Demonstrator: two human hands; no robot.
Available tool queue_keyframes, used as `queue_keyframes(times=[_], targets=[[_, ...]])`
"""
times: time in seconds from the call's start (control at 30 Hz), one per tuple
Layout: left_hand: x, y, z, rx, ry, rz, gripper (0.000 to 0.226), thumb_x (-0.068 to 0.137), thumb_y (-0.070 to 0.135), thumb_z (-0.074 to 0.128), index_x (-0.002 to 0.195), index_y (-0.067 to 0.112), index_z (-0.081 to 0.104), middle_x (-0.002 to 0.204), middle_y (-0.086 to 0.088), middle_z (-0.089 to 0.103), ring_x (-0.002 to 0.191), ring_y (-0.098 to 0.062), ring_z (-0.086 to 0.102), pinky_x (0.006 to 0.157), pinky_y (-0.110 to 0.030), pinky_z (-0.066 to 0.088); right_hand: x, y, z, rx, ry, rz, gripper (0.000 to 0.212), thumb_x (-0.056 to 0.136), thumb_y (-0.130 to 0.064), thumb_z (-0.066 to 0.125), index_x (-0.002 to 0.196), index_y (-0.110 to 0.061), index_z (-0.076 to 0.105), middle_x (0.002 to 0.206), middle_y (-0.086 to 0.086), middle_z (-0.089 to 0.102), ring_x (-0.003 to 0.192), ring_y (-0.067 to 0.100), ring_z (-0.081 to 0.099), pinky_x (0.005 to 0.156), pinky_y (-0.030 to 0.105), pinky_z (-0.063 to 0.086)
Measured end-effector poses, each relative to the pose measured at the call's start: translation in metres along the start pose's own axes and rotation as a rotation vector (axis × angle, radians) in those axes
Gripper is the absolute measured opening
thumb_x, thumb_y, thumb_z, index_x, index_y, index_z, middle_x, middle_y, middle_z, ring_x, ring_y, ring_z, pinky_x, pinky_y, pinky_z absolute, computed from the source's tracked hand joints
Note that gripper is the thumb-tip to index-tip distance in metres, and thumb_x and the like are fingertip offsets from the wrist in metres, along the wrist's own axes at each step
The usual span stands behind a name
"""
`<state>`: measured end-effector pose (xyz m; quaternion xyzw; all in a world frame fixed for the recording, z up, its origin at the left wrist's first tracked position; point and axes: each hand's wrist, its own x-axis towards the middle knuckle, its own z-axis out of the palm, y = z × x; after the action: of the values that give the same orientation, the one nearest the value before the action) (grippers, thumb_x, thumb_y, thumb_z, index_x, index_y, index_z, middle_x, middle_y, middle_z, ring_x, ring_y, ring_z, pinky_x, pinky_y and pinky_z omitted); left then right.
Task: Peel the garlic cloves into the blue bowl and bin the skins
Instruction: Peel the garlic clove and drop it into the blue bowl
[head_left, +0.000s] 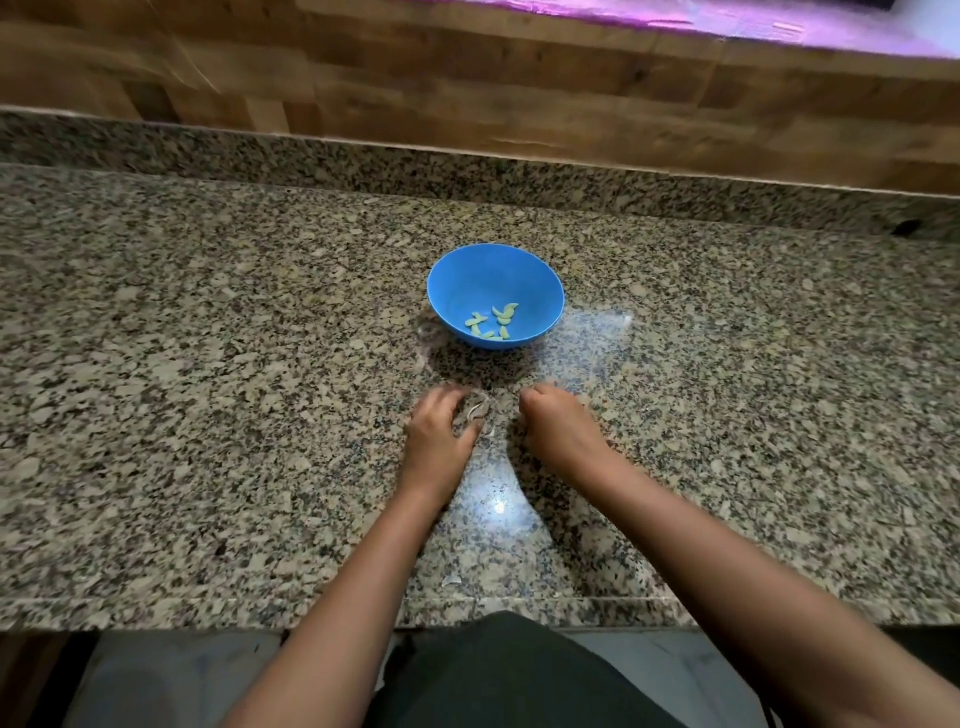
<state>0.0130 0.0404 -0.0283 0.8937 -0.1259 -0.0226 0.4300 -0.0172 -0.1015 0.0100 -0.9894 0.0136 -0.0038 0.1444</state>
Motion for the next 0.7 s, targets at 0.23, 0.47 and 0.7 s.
queue_keyframes(times=[0.23, 0.47, 0.7], targets=[[-0.002, 0.005, 0.001, -0.083, 0.053, 0.020, 0.031, 0.090, 0.017, 0.061, 0.120, 0.009, 0.059, 0.122, -0.003, 0.055, 0.111, -0.013, 0.052, 0.090, -0.013, 0.037, -0.004, 0.013, 0.009, 0.758, 0.066, 0.460, 0.005, 0.085, -0.008, 0.065, 0.085, -0.005, 0.070, 0.079, 0.003, 0.067, 0.067, 0.013, 0.060, 0.060, 0.020, 0.048], [0.004, 0.025, 0.005, -0.415, -0.040, -0.093, 0.007, 0.082, 0.019, 0.071, 0.080, 0.024, 0.066, 0.081, 0.007, 0.066, 0.078, -0.008, 0.063, 0.069, -0.015, 0.049, -0.019, 0.005, 0.000, 1.479, 0.030, 0.609, 0.010, 0.085, 0.000, 0.062, 0.093, 0.004, 0.066, 0.077, 0.016, 0.064, 0.060, 0.019, 0.056, 0.053, 0.022, 0.052], [0.007, 0.026, 0.004, -0.542, -0.143, -0.085, 0.011, 0.084, 0.012, 0.068, 0.080, 0.020, 0.062, 0.079, 0.000, 0.067, 0.076, -0.012, 0.064, 0.073, -0.022, 0.054, -0.022, 0.006, -0.006, 1.711, -0.026, 0.597, 0.007, 0.085, 0.004, 0.058, 0.090, 0.007, 0.063, 0.078, 0.016, 0.065, 0.058, 0.016, 0.062, 0.055, 0.021, 0.055]])
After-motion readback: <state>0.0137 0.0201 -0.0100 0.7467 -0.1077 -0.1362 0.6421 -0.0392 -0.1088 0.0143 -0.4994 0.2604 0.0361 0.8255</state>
